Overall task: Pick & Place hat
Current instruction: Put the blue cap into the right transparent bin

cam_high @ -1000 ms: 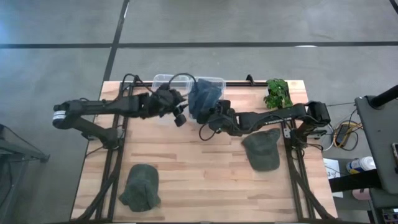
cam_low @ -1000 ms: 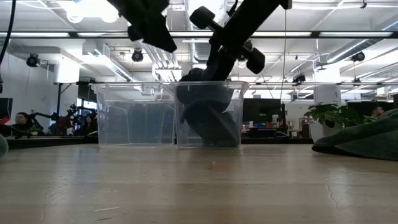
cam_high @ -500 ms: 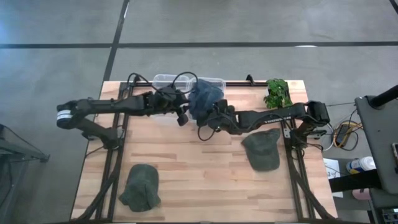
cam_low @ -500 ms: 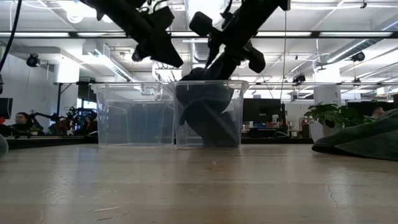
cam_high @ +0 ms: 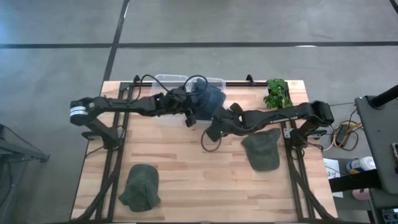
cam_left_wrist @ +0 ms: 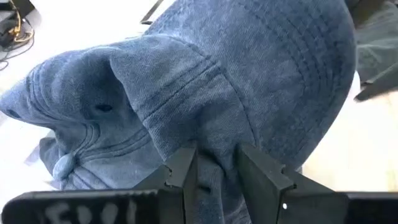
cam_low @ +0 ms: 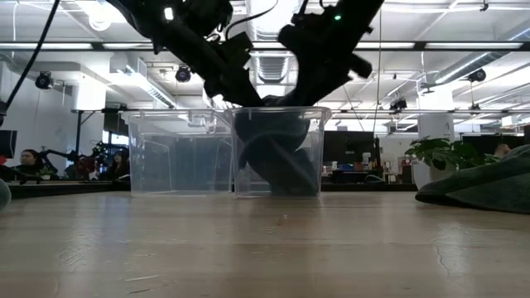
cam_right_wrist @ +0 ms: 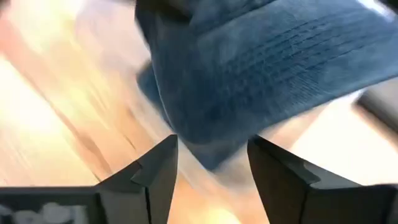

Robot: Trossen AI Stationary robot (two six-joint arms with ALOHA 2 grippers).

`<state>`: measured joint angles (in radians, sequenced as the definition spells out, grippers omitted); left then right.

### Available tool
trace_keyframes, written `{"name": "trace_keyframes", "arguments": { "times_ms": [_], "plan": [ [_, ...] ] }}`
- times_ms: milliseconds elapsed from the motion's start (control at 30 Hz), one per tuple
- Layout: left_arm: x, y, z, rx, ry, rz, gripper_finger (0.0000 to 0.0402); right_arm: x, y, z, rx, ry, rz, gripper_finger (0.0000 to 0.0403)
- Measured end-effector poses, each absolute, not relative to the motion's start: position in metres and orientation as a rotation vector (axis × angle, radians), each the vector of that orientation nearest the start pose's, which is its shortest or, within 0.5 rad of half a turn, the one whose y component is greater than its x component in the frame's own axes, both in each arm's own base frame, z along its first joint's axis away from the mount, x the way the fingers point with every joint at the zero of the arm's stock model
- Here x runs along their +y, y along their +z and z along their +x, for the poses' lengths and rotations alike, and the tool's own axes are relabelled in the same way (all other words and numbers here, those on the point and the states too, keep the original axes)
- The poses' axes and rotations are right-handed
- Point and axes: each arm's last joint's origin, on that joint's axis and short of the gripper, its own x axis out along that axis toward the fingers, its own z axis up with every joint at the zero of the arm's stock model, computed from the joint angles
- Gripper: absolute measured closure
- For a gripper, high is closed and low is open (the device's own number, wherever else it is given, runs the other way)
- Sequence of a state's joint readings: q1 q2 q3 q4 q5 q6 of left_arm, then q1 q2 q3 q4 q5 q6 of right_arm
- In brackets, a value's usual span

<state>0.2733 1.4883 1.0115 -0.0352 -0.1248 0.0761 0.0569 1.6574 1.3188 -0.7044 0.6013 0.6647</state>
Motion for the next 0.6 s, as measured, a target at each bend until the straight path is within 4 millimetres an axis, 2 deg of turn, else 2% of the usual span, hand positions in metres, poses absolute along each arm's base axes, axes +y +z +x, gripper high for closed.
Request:
{"name": "trace_keyframes", "arguments": {
  "times_ms": [100,300,467,600],
  "plan": [
    [0.091,0.266,0.312,0.499,0.374,0.038,0.0296,0.008,0.274,0.331,0.876,-0.742,0.087,0.0203],
    [0.087,0.298,0.294,0.392,0.411,0.054,0.0296,0.006,0.295,0.315,0.938,-0.698,-0.218,0.0208],
    [0.082,0.319,0.274,0.347,0.446,0.023,0.0296,-0.014,0.308,0.306,1.006,-0.655,-0.436,0.0220],
    [0.079,0.317,0.266,0.394,0.454,-0.058,0.0296,-0.030,0.306,0.303,1.130,-0.541,-0.660,0.0228]
  ]
}}
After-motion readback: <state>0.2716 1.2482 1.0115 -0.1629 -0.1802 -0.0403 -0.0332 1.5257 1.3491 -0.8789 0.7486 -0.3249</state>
